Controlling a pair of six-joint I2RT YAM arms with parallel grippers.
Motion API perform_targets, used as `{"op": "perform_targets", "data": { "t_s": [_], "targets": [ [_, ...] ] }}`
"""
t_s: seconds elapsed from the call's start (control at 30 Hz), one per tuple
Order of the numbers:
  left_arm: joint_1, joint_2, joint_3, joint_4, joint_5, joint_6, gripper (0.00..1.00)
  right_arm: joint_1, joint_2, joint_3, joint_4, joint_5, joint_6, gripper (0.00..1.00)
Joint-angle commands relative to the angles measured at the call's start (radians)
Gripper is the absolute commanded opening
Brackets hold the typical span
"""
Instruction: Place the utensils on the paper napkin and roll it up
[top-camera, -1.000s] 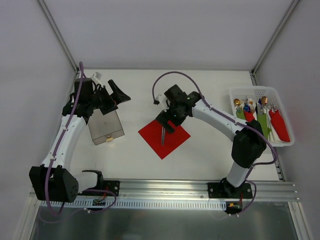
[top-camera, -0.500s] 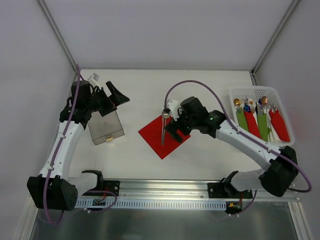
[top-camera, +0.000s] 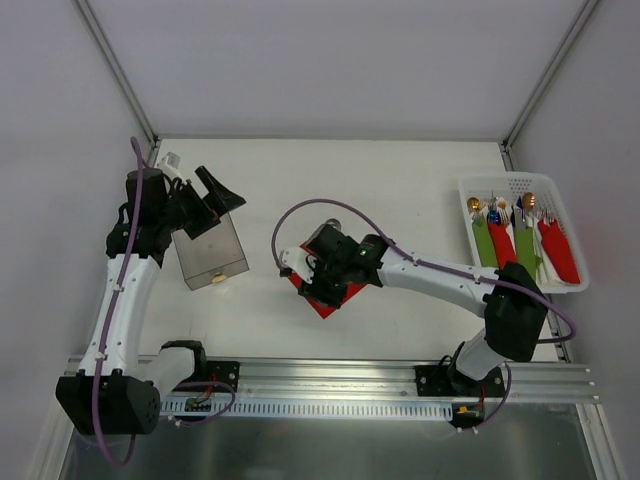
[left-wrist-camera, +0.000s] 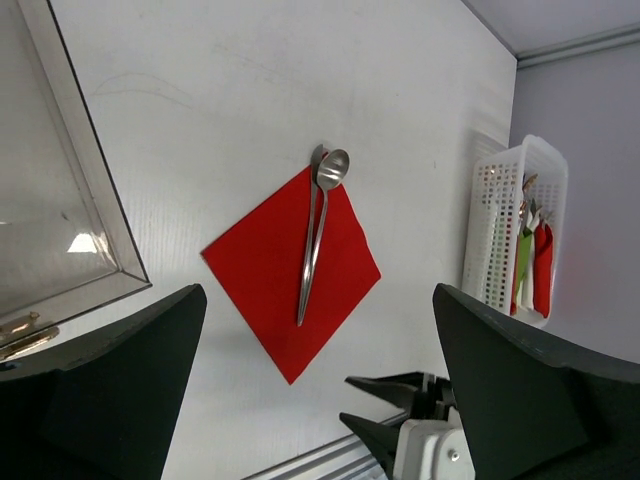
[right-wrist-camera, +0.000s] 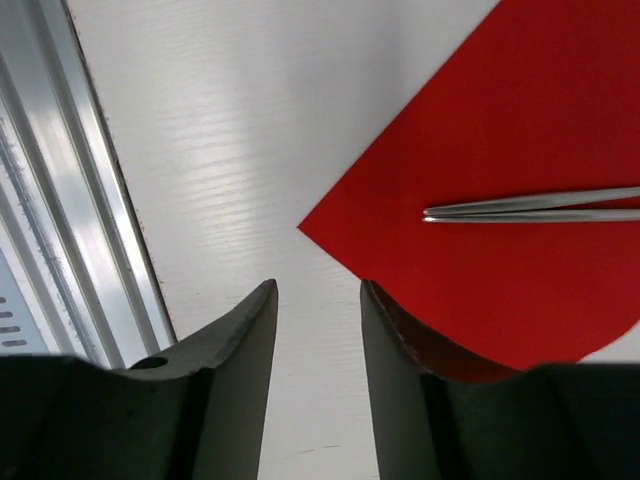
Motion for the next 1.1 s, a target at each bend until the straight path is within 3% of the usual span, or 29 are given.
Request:
{"op": "perform_targets", "data": {
  "t_s": [0.0, 0.3, 0.87, 0.97, 1.07],
  "targets": [
    [0.026, -0.011, 0.007, -0.018, 0.037, 0.007, 0.99, 0.032, 0.009, -0.046, 0.018, 0.001, -0.034, 0.41],
    [0.06, 0.001, 0.005, -0.018, 0.062, 0.013, 0.99, 0.086, 0.085, -0.157, 0.137, 0.024, -0.043, 0.44],
    [0.06, -0.008, -0.001, -0.018, 0.065, 0.014, 0.99, 0.083, 0.211, -0.09, 0.182, 0.056, -0.051, 0.44],
    [0.062, -0.012, -0.007, -0.019, 0.066, 0.013, 0.99, 0.086, 0.231, -0.08, 0.185, 0.054, -0.048, 0.43],
    [0.062, -0.017, -0.013, -0.021, 0.063, 0.013, 0.99, 0.086, 0.249, -0.082, 0.188, 0.06, -0.041, 0.35]
  ]
}}
